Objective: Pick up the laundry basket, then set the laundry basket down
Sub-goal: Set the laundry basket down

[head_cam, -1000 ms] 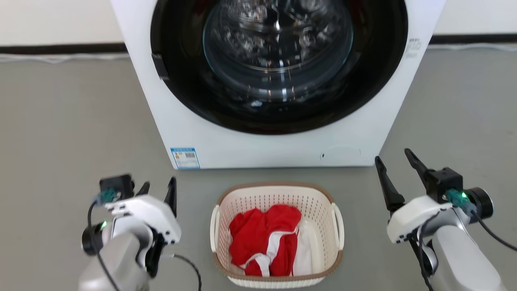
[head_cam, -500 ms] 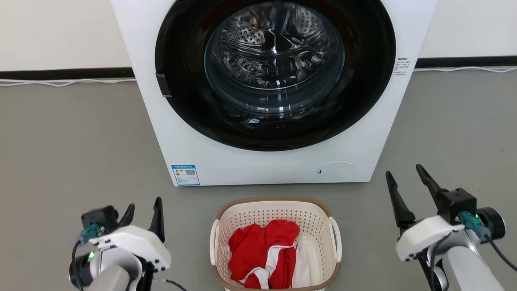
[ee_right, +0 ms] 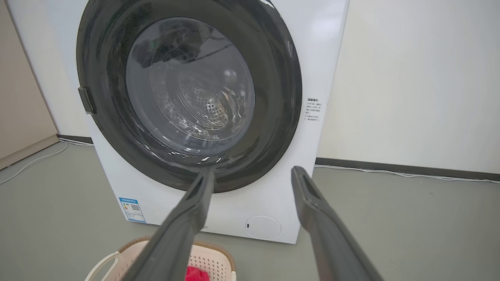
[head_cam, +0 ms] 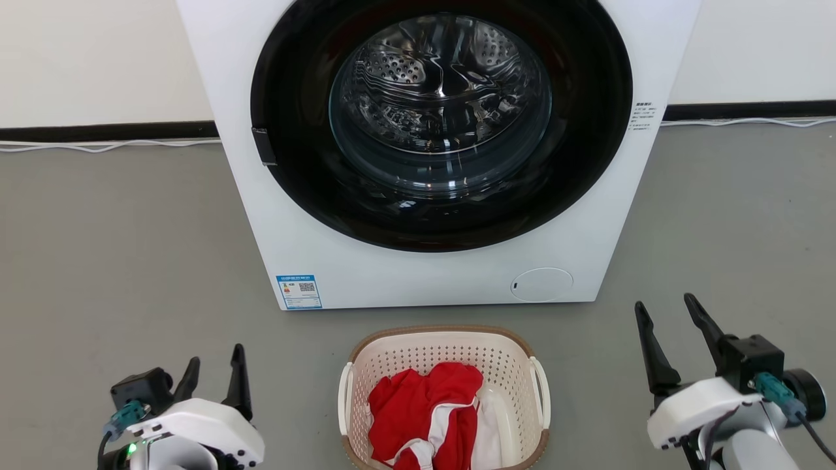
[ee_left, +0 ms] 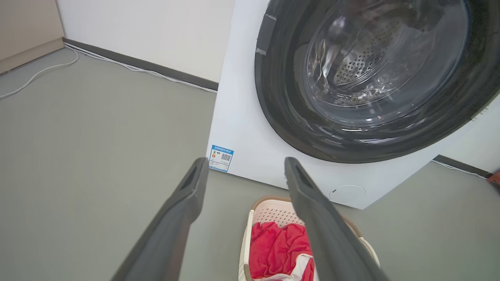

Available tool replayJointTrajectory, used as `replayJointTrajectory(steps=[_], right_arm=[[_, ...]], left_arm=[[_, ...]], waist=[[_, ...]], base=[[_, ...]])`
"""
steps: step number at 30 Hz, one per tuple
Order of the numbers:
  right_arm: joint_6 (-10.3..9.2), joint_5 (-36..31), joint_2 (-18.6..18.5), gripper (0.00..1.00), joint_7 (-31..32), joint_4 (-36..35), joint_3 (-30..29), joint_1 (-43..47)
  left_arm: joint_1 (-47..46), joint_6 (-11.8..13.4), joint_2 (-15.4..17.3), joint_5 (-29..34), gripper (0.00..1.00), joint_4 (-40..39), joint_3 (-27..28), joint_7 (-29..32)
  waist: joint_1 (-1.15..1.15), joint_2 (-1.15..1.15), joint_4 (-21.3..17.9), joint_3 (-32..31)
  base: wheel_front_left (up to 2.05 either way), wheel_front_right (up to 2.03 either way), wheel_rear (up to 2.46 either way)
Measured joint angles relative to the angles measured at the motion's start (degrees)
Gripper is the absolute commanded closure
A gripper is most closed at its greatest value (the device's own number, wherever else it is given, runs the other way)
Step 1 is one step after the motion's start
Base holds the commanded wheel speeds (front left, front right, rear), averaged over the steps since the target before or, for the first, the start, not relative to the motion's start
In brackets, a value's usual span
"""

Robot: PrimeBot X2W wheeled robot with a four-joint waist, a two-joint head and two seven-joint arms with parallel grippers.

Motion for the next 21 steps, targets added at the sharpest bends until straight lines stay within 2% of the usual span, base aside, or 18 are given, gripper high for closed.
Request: replayJointTrajectory(steps=[14,21], right_arm=[[0.00,-0.83,0.91,0.00,0.00,-0.65,-1.47,1.31],[0.00,-0.89,0.93,0.00,0.00,-0.60,-1.64,1.31]], left_arm=[[1.47,0.07,0.76,1.70,0.00,-1.63,2.19,0.00],[1.47,-1.98,1.20,3.55,0.00,-2.40,2.07,0.00]], waist=[[0.00,0.00,-0.03,0.64],[0.00,0.00,-0.24,0.59]], base=[[0.00,0.00,0.00],[0.00,0.00,0.00]])
